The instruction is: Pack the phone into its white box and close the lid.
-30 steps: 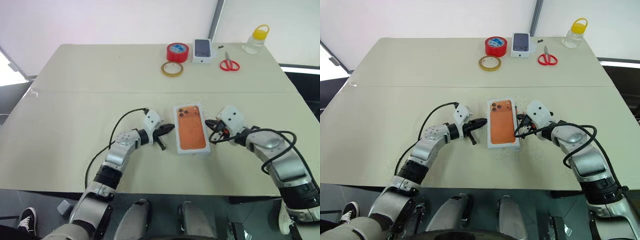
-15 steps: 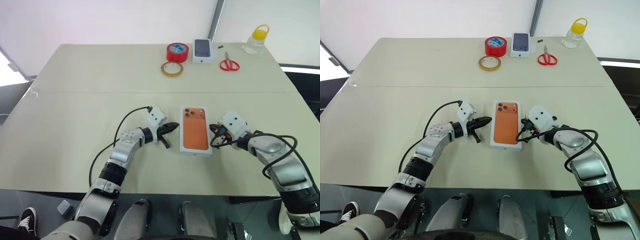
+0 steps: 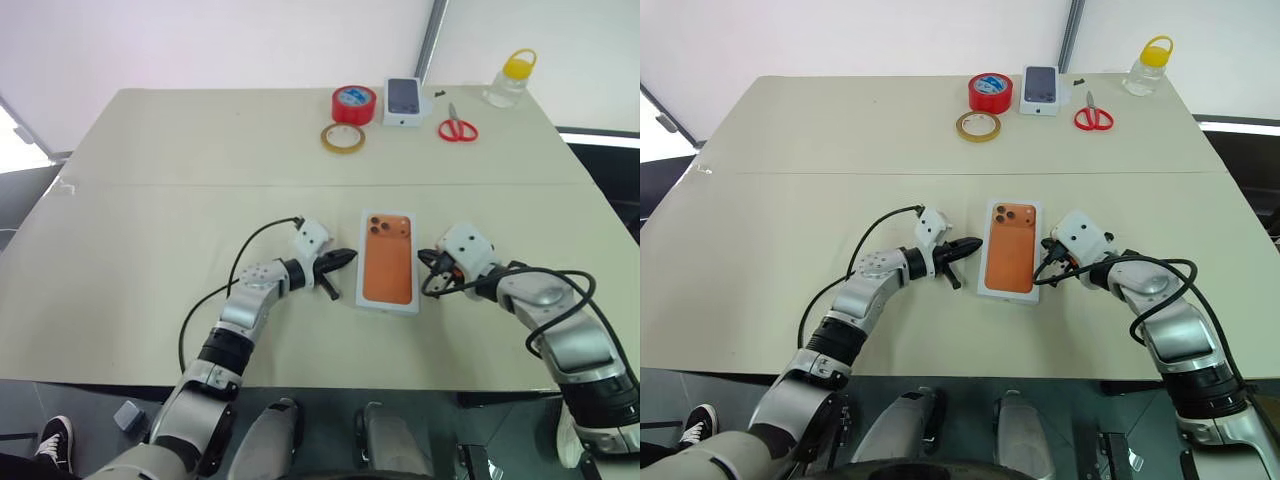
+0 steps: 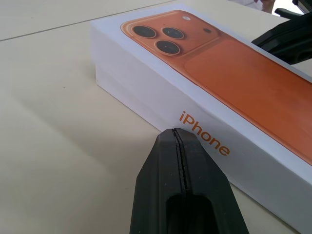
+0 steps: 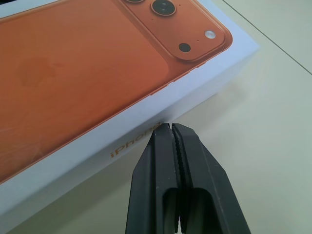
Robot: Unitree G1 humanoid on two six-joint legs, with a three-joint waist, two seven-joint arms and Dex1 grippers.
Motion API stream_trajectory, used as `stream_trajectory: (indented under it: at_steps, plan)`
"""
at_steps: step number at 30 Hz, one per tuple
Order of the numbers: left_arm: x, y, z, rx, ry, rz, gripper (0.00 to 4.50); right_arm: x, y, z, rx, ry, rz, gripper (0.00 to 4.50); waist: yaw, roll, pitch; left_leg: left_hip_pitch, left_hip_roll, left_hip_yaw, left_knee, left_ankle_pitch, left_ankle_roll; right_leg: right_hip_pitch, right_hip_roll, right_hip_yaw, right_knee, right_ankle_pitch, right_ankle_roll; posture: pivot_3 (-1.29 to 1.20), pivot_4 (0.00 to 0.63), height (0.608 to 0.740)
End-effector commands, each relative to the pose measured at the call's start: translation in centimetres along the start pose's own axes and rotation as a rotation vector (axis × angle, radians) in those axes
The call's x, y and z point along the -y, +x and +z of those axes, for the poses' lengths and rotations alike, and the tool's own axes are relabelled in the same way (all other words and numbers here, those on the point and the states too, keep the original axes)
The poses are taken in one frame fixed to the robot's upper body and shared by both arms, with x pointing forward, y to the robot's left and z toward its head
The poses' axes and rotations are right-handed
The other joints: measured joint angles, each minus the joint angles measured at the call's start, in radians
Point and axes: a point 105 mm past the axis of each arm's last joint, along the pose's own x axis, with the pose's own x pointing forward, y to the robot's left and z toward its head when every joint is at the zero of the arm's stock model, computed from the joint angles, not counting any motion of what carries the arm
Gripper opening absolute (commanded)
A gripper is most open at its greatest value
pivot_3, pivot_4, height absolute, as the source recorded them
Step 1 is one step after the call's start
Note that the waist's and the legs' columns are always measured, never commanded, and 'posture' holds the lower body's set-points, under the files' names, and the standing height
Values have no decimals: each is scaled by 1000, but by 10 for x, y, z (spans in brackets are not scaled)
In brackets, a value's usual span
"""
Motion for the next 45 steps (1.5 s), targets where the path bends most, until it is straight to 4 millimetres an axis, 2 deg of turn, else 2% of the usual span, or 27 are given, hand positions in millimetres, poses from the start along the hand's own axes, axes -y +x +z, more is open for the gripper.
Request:
stream_trajectory:
  at_steps: [1,7,17,26,29,32,34,37,39,42,43,45]
  plan:
    - [3,2,11,37,22,-2,0,-2,1,14,53,-40,10,71,0,0,0,0,0,0,0,0,0,0,0,0,0,0,0,0,150,740]
    - [-6,8,23,73,20,62,0,7,6,16,44,-60,-32,71,0,0,0,0,0,0,0,0,0,0,0,0,0,0,0,0,150,740]
    - [2,13,20,64,15,50,0,7,14,18,44,-54,-38,71,0,0,0,0,0,0,0,2,-4,0,0,0,0,0,0,0,150,740]
    - [-4,9,8,14,31,95,0,2,23,-6,-89,-114,-26,71,-1,0,0,0,0,0,0,3,-4,0,0,0,1,0,0,0,150,740]
    - [-16,0,9,13,51,143,0,11,20,-5,-92,-122,-53,71,-2,0,0,0,0,0,1,3,-4,0,0,0,1,0,0,0,150,740]
    - [-27,-7,22,56,62,183,0,35,14,9,-40,-132,-132,71,-5,0,0,0,0,0,0,3,-4,0,0,0,1,0,0,0,150,740]
    - [-34,-8,42,117,52,200,0,51,11,28,37,-102,-189,71,-5,0,0,0,0,0,0,3,-4,0,0,0,1,0,0,0,150,740]
    - [-37,-2,70,202,37,203,0,58,13,47,114,-63,-194,71,-4,0,0,0,0,0,0,3,-5,-1,0,0,1,0,0,0,150,740]
    - [-36,8,79,218,20,193,0,52,17,59,161,-54,-163,71,-2,0,0,0,0,0,1,3,-5,-1,0,0,1,0,0,0,150,740]
    - [-30,25,73,163,57,174,0,40,26,65,181,-83,-117,71,2,-1,-1,0,0,1,1,3,-6,0,0,-1,0,0,0,0,150,740]
    - [-25,31,67,142,67,150,0,32,31,61,164,-92,-87,71,1,-1,0,0,-1,1,1,3,-6,0,0,-1,0,0,1,0,150,740]
    - [-19,39,47,49,89,138,0,18,41,35,54,-108,-50,71,1,-1,0,0,-1,2,1,3,-6,0,0,0,0,0,1,0,150,740]
